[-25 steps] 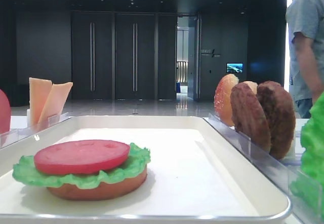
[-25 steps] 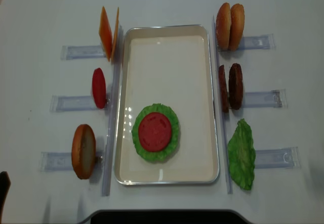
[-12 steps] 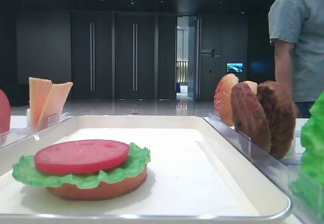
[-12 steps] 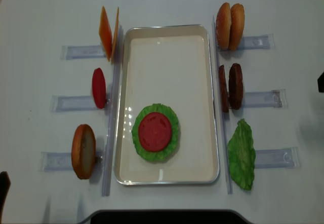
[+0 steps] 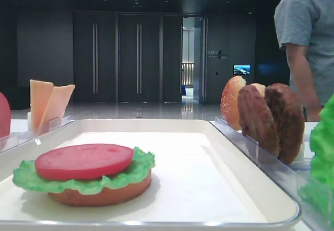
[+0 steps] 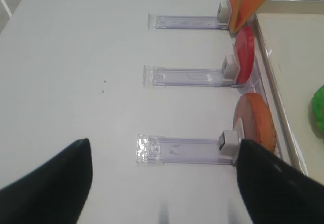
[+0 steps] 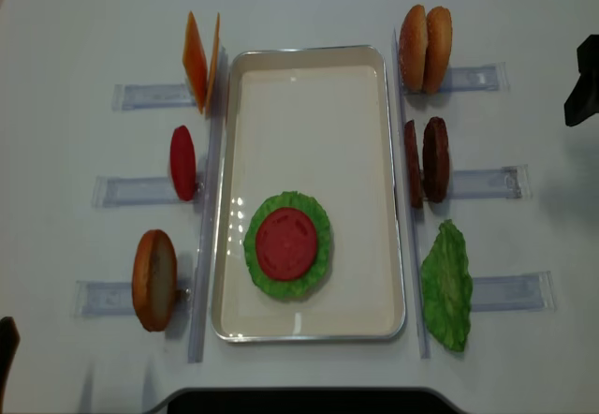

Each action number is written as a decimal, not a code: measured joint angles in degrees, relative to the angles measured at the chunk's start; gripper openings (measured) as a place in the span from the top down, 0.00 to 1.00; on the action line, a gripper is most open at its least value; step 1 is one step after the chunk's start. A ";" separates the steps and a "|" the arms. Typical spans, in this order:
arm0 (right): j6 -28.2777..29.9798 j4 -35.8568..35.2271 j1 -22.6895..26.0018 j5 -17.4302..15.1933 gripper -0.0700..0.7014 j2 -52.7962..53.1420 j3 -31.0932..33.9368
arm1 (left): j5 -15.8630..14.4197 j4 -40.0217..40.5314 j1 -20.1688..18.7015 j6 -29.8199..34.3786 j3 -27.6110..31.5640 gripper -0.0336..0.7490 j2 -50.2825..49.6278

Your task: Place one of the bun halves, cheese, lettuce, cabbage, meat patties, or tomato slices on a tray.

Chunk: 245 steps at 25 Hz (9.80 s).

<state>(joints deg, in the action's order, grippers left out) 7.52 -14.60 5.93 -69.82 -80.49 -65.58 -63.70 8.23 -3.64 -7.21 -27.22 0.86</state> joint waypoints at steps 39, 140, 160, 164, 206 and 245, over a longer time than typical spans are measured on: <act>-30.60 4.90 -39.62 9.41 0.21 -13.50 -8.57 | 0.00 0.04 0.00 0.00 0.00 0.07 0.00; -0.55 -25.61 -46.49 17.89 0.75 -10.08 -8.64 | 0.00 0.04 0.00 0.00 0.00 0.07 0.00; 27.43 -54.04 -43.40 21.98 0.75 -22.31 -1.63 | 0.00 0.04 0.00 0.00 0.00 0.07 0.00; 28.05 -54.61 -41.88 20.37 0.75 -23.96 -1.04 | 0.00 0.04 0.00 0.00 0.00 0.07 0.00; 35.79 -56.64 -40.20 20.16 0.75 -28.11 0.63 | 0.00 0.04 0.00 0.00 0.00 0.07 0.00; 7.12 -6.83 -6.56 11.79 0.22 -6.39 0.63 | 0.00 0.04 0.00 0.00 0.00 0.07 0.00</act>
<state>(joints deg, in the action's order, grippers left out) 14.64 -21.44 -0.63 -58.03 -86.87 -64.95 -63.70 8.27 -3.64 -7.21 -27.22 0.86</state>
